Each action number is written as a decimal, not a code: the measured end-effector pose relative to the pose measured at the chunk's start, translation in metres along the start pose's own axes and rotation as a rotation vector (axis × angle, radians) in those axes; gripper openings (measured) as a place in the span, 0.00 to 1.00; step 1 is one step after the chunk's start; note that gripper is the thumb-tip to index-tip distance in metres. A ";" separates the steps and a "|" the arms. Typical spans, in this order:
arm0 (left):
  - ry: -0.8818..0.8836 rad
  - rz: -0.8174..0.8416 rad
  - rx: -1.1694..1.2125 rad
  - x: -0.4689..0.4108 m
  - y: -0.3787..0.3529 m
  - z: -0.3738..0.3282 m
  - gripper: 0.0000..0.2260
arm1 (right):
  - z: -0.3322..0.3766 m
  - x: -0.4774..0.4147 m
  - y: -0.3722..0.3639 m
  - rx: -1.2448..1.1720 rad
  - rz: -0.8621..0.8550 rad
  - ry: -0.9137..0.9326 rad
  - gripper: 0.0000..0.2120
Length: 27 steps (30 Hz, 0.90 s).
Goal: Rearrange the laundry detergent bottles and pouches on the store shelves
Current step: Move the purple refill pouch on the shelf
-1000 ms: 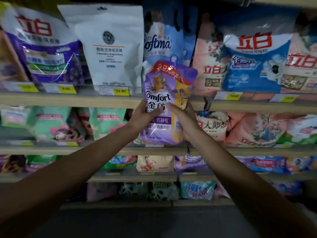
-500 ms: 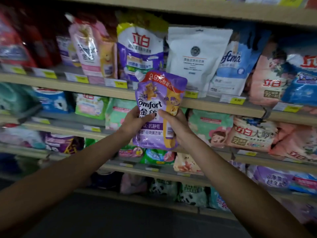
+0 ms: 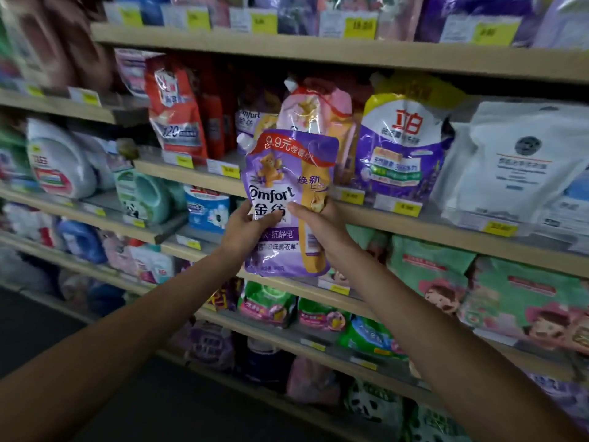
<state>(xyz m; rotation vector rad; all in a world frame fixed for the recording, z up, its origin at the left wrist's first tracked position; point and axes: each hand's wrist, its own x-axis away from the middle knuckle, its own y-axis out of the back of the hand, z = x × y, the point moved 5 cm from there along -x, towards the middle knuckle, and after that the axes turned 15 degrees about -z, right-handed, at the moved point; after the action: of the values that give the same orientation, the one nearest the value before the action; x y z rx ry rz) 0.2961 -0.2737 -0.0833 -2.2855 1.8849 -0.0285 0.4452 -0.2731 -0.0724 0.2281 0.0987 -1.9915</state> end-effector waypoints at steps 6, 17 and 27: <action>-0.040 -0.076 0.008 -0.084 0.034 -0.006 0.13 | 0.001 -0.056 -0.081 0.020 0.007 0.043 0.11; -0.115 -0.103 0.125 -0.232 0.041 -0.036 0.06 | 0.032 -0.162 -0.165 -0.003 -0.071 0.137 0.22; -0.311 0.028 0.141 -0.319 0.020 -0.052 0.14 | 0.034 -0.208 -0.199 0.173 -0.201 0.303 0.45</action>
<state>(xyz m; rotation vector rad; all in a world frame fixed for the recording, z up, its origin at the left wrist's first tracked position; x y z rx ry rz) 0.2068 0.0278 -0.0037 -2.0347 1.6984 0.1813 0.3451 -0.0101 -0.0033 0.6542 0.1475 -2.1544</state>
